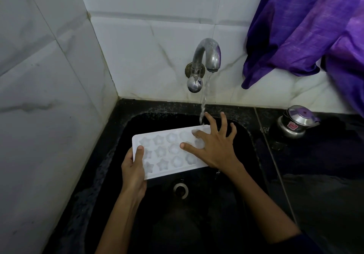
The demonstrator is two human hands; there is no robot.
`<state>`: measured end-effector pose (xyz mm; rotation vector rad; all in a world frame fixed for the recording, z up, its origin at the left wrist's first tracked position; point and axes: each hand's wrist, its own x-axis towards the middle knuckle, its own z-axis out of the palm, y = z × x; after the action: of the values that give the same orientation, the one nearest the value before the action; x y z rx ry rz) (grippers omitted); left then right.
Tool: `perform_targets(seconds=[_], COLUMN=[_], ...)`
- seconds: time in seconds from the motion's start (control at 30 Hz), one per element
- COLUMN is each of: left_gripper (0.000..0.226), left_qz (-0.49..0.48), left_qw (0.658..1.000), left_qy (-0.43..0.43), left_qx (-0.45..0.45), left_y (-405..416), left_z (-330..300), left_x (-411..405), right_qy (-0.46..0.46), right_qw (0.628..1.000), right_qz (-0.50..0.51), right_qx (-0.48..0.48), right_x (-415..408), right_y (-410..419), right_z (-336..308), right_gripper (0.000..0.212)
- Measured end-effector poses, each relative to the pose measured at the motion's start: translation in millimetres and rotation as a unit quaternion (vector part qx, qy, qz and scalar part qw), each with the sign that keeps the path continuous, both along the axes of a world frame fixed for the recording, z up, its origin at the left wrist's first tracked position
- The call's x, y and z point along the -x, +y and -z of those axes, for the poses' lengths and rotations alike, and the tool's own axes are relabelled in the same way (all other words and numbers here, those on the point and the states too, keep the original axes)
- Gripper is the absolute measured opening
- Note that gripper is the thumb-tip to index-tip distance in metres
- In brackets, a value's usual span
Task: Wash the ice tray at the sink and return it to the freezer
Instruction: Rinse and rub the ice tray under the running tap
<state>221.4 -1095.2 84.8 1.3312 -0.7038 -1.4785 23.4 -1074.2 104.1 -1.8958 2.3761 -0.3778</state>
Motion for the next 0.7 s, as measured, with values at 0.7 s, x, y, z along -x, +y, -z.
perform_targets(seconds=[0.7], left_gripper=[0.028], left_qz=[-0.026], left_qw=[1.0], left_qy=[-0.004], left_qx=[-0.006], left_y=[11], left_z=[5], left_x=[6], right_qy=[0.002], right_qw=[1.0], right_qz=[0.012], right_qx=[-0.005], right_x=[-4], right_y=[5], right_z=[0], right_gripper=[0.088])
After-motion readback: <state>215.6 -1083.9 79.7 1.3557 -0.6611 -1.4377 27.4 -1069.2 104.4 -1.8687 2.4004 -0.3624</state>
